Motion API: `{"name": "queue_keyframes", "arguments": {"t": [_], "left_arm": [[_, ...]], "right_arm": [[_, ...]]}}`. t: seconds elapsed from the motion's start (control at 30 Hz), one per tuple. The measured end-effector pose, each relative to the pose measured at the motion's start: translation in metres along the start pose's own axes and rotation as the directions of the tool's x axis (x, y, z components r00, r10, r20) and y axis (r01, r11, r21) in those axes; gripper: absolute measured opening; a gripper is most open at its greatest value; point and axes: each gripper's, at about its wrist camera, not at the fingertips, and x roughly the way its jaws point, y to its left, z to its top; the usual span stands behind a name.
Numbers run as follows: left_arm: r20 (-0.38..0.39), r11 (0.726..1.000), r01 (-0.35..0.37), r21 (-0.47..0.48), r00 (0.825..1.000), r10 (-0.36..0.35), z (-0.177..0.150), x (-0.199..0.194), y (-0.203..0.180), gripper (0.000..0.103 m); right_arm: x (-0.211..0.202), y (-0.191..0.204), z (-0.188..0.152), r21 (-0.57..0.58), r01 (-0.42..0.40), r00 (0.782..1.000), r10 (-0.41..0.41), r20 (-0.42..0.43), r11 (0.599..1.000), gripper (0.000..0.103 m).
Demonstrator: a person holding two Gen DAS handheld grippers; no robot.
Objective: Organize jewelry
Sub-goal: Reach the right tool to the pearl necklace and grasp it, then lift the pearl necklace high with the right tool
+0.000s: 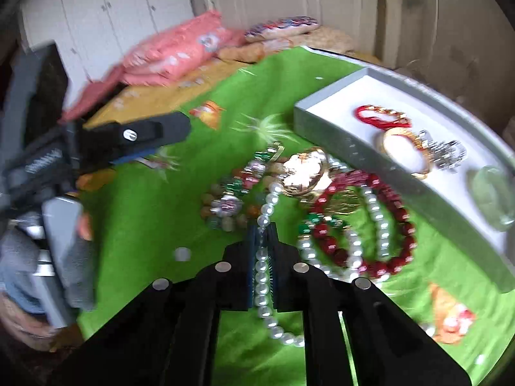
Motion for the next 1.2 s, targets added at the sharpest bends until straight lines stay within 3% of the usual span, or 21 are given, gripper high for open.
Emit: {"name": "queue_keyframes", "arguments": {"t": [0.03, 0.1, 0.13, 0.2, 0.27, 0.4, 0.5, 0.53, 0.63, 0.8, 1.0, 1.1, 1.2], "left_arm": [[-0.002, 1.0, 0.001, 0.0, 1.0, -0.001, 0.0, 0.0, 0.0, 0.098], [-0.019, 1.0, 0.01, 0.002, 1.0, -0.01, 0.001, 0.002, -0.001, 0.098], [-0.029, 1.0, 0.012, 0.01, 1.0, -0.012, 0.0, 0.004, -0.002, 0.098], [-0.051, 0.998, 0.024, 0.051, 0.998, -0.021, 0.0, 0.006, -0.01, 0.098], [-0.059, 0.991, 0.024, 0.131, 0.998, -0.016, -0.004, 0.006, -0.024, 0.098], [-0.076, 0.94, 0.037, 0.34, 0.997, -0.012, -0.017, 0.007, -0.063, 0.097], [-0.077, 0.901, 0.04, 0.433, 0.997, -0.007, -0.025, 0.012, -0.085, 0.091], [-0.086, 0.892, 0.045, 0.45, 0.996, -0.007, -0.025, 0.016, -0.09, 0.09], [-0.116, 0.88, 0.056, 0.471, 0.993, -0.001, -0.024, 0.03, -0.1, 0.08], [-0.15, 0.849, 0.066, 0.524, 0.989, 0.016, -0.026, 0.051, -0.115, 0.056], [-0.183, 0.816, 0.051, 0.576, 0.981, 0.068, -0.027, 0.074, -0.131, 0.046], [-0.209, 0.799, 0.044, 0.599, 0.972, 0.104, -0.029, 0.085, -0.137, 0.022], [-0.208, 0.797, 0.058, 0.601, 0.974, 0.086, -0.027, 0.085, -0.142, 0.014]], "right_arm": [[-0.007, -0.003, -0.001, 0.018, -0.055, 0.998, 0.054, 0.034, 0.998, 0.01], [-0.026, -0.021, -0.002, 0.133, -0.251, 0.963, 0.234, 0.132, 0.959, 0.01], [-0.032, -0.028, -0.002, 0.172, -0.306, 0.946, 0.278, 0.169, 0.937, 0.01], [-0.05, -0.046, -0.005, 0.227, -0.436, 0.884, 0.369, 0.287, 0.871, 0.01], [-0.063, -0.057, -0.004, 0.253, -0.483, 0.854, 0.386, 0.35, 0.838, 0.01], [-0.093, -0.068, -0.007, 0.251, -0.51, 0.818, 0.373, 0.437, 0.823, 0.01], [-0.124, -0.077, -0.02, 0.233, -0.564, 0.758, 0.385, 0.527, 0.792, 0.01], [-0.13, -0.078, -0.022, 0.229, -0.567, 0.751, 0.382, 0.539, 0.792, 0.01], [-0.149, -0.082, -0.029, 0.219, -0.555, 0.744, 0.361, 0.563, 0.802, 0.01], [-0.181, -0.082, -0.038, 0.178, -0.574, 0.699, 0.365, 0.615, 0.799, 0.01], [-0.216, -0.074, -0.044, 0.111, -0.577, 0.66, 0.383, 0.646, 0.809, 0.01], [-0.227, -0.077, -0.045, 0.095, -0.581, 0.642, 0.383, 0.664, 0.809, 0.01], [-0.244, -0.079, -0.05, 0.089, -0.563, 0.635, 0.361, 0.683, 0.822, 0.01]]}}
